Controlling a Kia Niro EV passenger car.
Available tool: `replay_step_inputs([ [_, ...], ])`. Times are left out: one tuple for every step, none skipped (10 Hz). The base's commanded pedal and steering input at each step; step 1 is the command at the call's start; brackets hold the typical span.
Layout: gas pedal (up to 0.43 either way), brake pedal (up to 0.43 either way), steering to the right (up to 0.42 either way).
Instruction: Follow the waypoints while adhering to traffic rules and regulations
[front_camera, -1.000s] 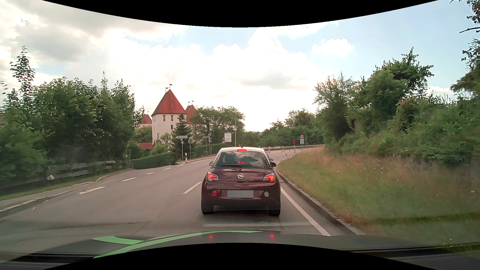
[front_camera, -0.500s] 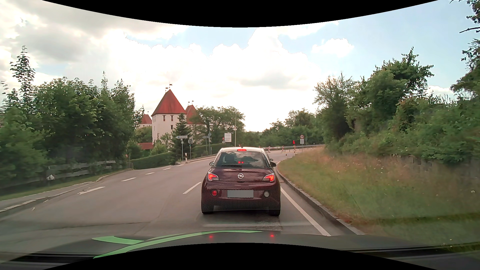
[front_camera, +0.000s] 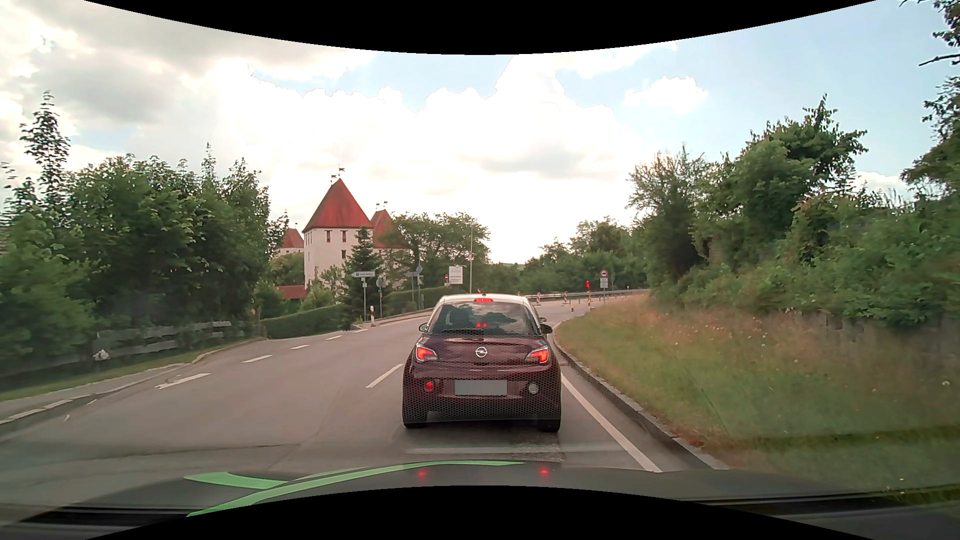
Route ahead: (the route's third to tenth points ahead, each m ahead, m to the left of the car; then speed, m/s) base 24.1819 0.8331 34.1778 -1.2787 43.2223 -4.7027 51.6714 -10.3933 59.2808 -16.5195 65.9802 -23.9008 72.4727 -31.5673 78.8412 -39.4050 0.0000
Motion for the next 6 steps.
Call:
replay_step_inputs([
  [0.0,0.317,0.027],
  [0.0,0.317,0.027],
  [0.0,0.317,0.027],
  [0.0,0.317,0.027],
  [0.0,0.317,0.027],
  [0.0,0.317,0.027],
])
